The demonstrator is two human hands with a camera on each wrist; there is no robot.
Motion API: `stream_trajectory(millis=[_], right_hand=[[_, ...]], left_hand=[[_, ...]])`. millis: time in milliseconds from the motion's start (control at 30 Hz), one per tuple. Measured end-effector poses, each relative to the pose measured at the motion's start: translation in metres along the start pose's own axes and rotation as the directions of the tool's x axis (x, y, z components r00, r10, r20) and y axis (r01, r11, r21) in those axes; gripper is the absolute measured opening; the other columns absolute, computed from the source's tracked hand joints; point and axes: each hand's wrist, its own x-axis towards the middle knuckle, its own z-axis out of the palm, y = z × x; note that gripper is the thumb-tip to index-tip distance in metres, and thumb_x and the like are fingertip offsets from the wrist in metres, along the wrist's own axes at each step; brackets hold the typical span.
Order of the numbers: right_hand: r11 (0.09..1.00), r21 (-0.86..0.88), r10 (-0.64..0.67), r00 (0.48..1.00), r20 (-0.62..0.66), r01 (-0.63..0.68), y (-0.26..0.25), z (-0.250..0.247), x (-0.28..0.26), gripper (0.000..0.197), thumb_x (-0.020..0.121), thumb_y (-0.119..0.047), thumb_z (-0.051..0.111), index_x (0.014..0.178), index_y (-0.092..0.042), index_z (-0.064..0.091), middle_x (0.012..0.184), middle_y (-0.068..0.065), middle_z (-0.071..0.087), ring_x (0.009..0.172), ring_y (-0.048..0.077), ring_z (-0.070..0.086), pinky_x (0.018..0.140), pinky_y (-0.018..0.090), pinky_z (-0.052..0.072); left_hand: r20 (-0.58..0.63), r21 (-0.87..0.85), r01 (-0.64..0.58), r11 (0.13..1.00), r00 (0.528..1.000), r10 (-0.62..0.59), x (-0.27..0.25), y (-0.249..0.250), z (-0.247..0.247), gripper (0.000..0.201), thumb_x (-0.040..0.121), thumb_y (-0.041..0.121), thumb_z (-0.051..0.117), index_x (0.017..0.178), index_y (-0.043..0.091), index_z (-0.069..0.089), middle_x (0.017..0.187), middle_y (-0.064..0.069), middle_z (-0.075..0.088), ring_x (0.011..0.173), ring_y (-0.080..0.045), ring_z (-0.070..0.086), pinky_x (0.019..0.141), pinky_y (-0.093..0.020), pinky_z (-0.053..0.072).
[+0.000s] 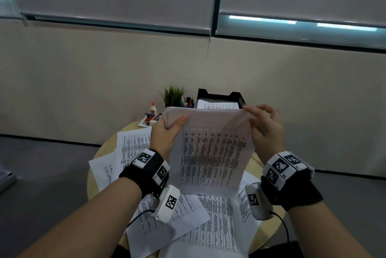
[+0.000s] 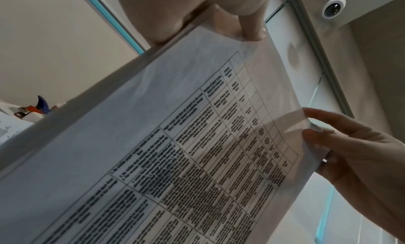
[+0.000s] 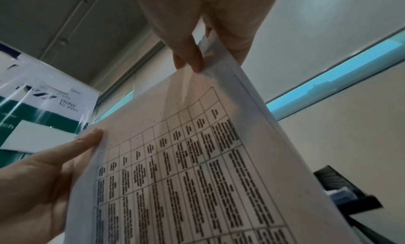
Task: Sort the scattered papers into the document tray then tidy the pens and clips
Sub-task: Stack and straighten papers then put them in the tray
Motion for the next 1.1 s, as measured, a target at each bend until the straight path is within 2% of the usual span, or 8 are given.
stream_trajectory(millis=[133, 200, 400, 600, 733, 833, 967, 1100], right_hand=[[0.868, 0.324, 0.347, 0.927, 0.144, -0.375, 0.012, 0.004, -0.011, 0.056, 0.072, -0.044, 0.074, 0.122, -0.041, 0.049, 0.123, 0.003, 0.057, 0.106, 0.021, 0.061, 0.088, 0.042, 0.053], [0.697, 0.432, 0.496, 0.82, 0.286, -0.572, 0.024, 0.009, -0.018, 0.061, 0.06, -0.049, 0.081, 0.112, -0.028, 0.059, 0.11, 0.005, 0.068, 0.098, 0.025, 0.067, 0.088, 0.05, 0.054], [0.595, 0.266, 0.589, 0.637, 0.497, -0.758, 0.042, 0.033, -0.053, 0.044, 0.047, -0.069, 0.076, 0.082, -0.043, 0.072, 0.102, -0.009, 0.072, 0.104, 0.018, 0.062, 0.102, 0.051, 0.042], [0.545, 0.429, 0.577, 0.693, 0.431, -0.72, 0.024, 0.047, -0.046, 0.04, 0.061, -0.051, 0.079, 0.088, -0.022, 0.072, 0.102, -0.001, 0.073, 0.106, 0.015, 0.065, 0.104, 0.042, 0.043], [0.507, 0.513, 0.574, 0.715, 0.399, -0.693, 0.014, 0.046, -0.035, 0.043, 0.054, -0.054, 0.083, 0.091, -0.033, 0.075, 0.103, 0.0, 0.073, 0.107, 0.024, 0.065, 0.1, 0.051, 0.044], [0.586, 0.47, 0.575, 0.748, 0.333, -0.66, 0.011, 0.042, -0.038, 0.023, 0.068, -0.036, 0.081, 0.089, -0.032, 0.073, 0.097, -0.002, 0.074, 0.099, 0.022, 0.066, 0.095, 0.049, 0.048], [0.687, 0.46, 0.517, 0.823, 0.236, -0.563, 0.011, 0.037, -0.042, 0.047, 0.075, -0.021, 0.077, 0.117, -0.018, 0.055, 0.109, 0.004, 0.069, 0.102, 0.021, 0.066, 0.092, 0.051, 0.051], [0.85, 0.341, 0.374, 0.916, 0.148, -0.402, 0.005, 0.03, -0.033, 0.08, 0.085, -0.016, 0.066, 0.142, -0.046, 0.019, 0.144, -0.005, 0.037, 0.125, 0.019, 0.049, 0.1, 0.048, 0.047]], left_hand=[[0.012, 0.011, 0.023, 1.0, 1.0, -0.023, 0.003, -0.002, -0.004, 0.03, 0.084, 0.025, 0.066, 0.106, 0.005, 0.065, 0.088, -0.007, 0.071, 0.077, -0.017, 0.069, 0.06, -0.022, 0.056], [0.001, 0.001, 0.034, 0.999, 0.999, -0.034, 0.005, -0.003, -0.006, 0.026, 0.084, 0.025, 0.067, 0.101, 0.005, 0.066, 0.085, -0.007, 0.072, 0.072, -0.016, 0.07, 0.059, -0.023, 0.056], [0.06, 0.018, 0.309, 0.951, 0.949, -0.31, 0.003, -0.028, -0.017, 0.052, 0.071, 0.056, 0.065, 0.102, 0.015, 0.068, 0.099, -0.006, 0.073, 0.095, -0.024, 0.068, 0.092, -0.043, 0.051], [0.034, -0.066, 0.291, 0.954, 0.957, -0.29, -0.002, -0.03, -0.009, 0.086, 0.053, 0.079, 0.066, 0.112, 0.016, 0.067, 0.109, -0.006, 0.071, 0.104, -0.026, 0.066, 0.099, -0.05, 0.045], [-0.008, -0.099, 0.204, 0.974, 0.979, -0.206, 0.005, -0.02, -0.005, 0.09, 0.064, 0.087, 0.045, 0.13, 0.027, 0.055, 0.13, 0.001, 0.06, 0.122, -0.02, 0.054, 0.106, -0.049, 0.037], [-0.001, -0.029, 0.12, 0.992, 0.993, -0.12, -0.006, -0.007, -0.002, 0.074, 0.083, 0.076, 0.032, 0.13, 0.023, 0.053, 0.127, 0.002, 0.061, 0.117, -0.017, 0.057, 0.101, -0.042, 0.043], [-0.003, 0.064, 0.042, 0.997, 0.999, -0.041, -0.02, -0.017, -0.007, 0.044, 0.093, 0.053, 0.037, 0.128, 0.027, 0.048, 0.117, 0.016, 0.059, 0.103, 0.002, 0.056, 0.088, -0.022, 0.041], [-0.002, 0.037, 0.07, 0.997, 0.998, -0.07, -0.022, -0.019, -0.01, 0.013, 0.097, 0.041, 0.038, 0.106, 0.039, 0.048, 0.095, 0.029, 0.055, 0.074, 0.027, 0.052, 0.066, -0.003, 0.037]])
